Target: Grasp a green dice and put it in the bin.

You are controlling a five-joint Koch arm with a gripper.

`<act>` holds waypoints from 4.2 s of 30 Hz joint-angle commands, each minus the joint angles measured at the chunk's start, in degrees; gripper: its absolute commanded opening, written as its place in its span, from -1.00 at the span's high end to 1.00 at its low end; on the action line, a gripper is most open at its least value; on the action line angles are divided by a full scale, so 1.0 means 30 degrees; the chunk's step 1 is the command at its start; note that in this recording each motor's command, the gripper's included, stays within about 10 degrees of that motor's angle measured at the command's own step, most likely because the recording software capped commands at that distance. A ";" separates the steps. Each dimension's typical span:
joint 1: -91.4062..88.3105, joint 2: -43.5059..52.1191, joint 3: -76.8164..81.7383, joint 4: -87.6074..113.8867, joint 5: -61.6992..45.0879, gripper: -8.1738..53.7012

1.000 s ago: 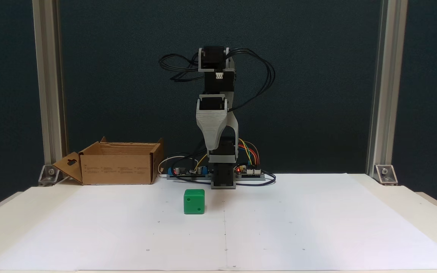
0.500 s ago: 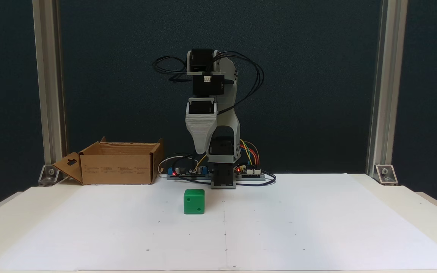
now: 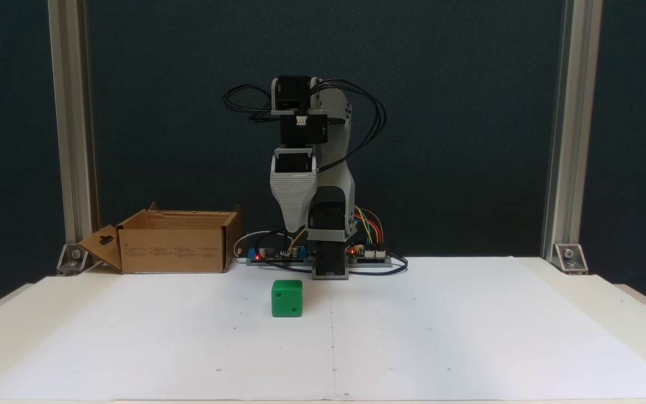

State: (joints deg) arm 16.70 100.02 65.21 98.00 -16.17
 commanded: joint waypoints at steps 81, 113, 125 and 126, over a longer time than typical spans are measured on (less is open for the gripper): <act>0.1875 -0.3574 0.8174 -1.0225 -0.2490 -0.69; 0.1875 -0.4365 0.9932 -1.2070 -0.1934 0.36; 0.1377 -0.2988 0.1090 -0.4840 0.1494 0.36; 0.1348 -0.2988 -0.0293 -0.4049 0.1641 0.36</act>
State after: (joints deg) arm 20.92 89.47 68.91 79.10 -16.61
